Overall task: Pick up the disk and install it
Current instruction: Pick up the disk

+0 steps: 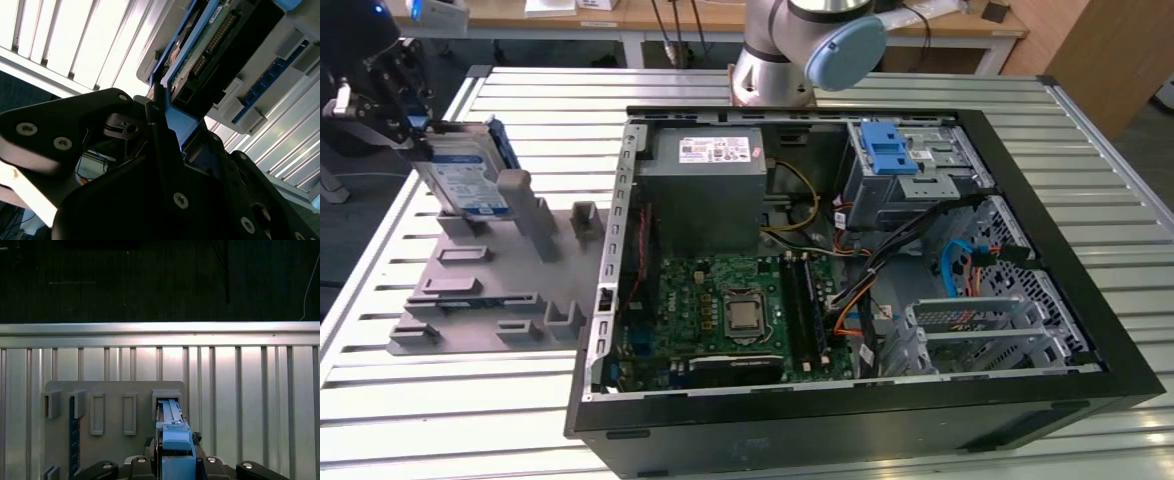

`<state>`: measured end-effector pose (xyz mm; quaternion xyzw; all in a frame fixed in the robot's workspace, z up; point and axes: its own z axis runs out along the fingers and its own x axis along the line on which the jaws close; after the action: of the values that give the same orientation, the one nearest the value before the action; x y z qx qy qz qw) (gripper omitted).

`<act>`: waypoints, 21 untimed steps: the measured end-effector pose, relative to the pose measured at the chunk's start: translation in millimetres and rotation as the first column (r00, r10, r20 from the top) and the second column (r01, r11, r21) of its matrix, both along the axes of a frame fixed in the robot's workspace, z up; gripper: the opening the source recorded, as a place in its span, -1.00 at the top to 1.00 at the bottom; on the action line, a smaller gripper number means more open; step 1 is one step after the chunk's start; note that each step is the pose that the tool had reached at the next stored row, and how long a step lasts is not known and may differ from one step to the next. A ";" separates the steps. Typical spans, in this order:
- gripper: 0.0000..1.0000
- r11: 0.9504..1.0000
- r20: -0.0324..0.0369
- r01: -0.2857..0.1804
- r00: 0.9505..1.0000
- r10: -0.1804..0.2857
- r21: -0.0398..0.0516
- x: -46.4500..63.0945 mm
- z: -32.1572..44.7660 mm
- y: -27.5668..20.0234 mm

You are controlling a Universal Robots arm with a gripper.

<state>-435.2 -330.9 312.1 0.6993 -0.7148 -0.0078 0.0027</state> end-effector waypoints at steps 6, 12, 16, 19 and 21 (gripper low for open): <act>0.27 1.000 0.000 0.000 1.000 0.000 0.000 0.0 2.3 0.0; 0.27 1.000 0.000 0.000 1.000 0.000 0.000 0.0 3.7 0.0; 0.27 1.000 0.000 0.000 1.000 0.000 0.000 0.0 4.3 0.0; 0.27 1.000 0.000 0.000 1.000 0.000 0.000 0.0 4.9 0.0; 0.27 1.000 0.000 0.000 1.000 0.000 0.000 0.0 5.6 0.0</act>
<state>-435.2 -330.9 317.6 0.6993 -0.7148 -0.0077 0.0027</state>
